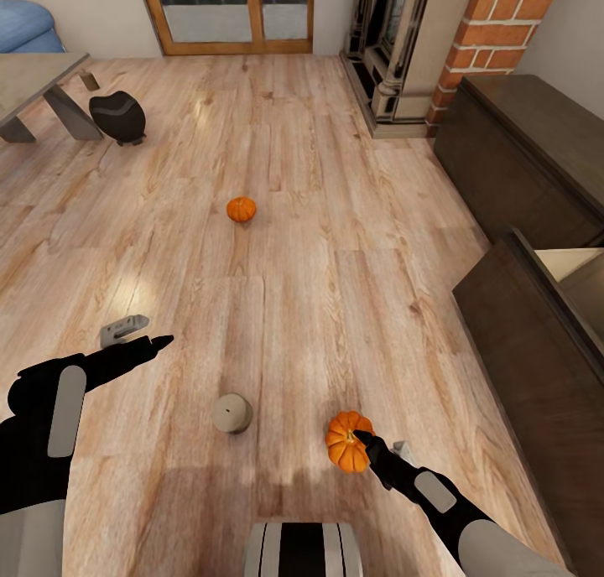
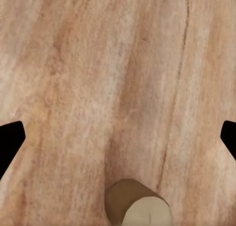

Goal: Place each of the two pumpkins and all three candles from the living room inside a cabinet in the living room (use any cabinet), then make sure every cabinet is closed, and position the cauldron so it is next to a table in the living room.

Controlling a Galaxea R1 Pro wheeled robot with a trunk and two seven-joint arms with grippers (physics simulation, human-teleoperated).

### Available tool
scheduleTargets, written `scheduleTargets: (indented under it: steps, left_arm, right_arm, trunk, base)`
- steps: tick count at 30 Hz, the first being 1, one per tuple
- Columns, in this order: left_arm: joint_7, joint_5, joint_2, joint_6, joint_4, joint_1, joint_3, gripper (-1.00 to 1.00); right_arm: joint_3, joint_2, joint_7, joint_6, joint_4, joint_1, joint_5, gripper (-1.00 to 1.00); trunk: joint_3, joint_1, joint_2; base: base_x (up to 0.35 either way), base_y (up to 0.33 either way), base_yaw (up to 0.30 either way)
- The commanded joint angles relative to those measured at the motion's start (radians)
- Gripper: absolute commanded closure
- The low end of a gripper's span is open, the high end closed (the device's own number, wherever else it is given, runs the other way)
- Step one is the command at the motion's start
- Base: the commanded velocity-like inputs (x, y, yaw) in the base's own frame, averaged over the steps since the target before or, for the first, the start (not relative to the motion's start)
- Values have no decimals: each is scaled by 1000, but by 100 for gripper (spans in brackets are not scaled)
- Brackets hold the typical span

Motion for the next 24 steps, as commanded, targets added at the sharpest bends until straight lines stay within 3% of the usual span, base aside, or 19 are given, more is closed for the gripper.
scheduleTargets:
  steps: [1,10,11,24]
  left_arm:
    - [-10,-8,0,4,0,-1,1,-100]
    - [-10,-8,0,4,-1,-1,1,-100]
    - [-10,-8,0,4,-1,-1,1,-100]
    - [-10,-8,0,4,-1,-1,1,-100]
  right_arm:
    - [8,0,-32,1,4,0,11,-100]
    - [9,0,-32,2,4,0,11,-100]
    - [8,0,-32,2,4,0,11,100]
    - [9,1,-32,5,1,0,11,100]
  trunk:
    - [-1,0,0]
    - [-1,0,0]
    - [-1,0,0]
    - [-1,0,0]
  base:
    - [0,2,0]
    - [0,0,0]
    - [0,0,0]
    - [0,0,0]
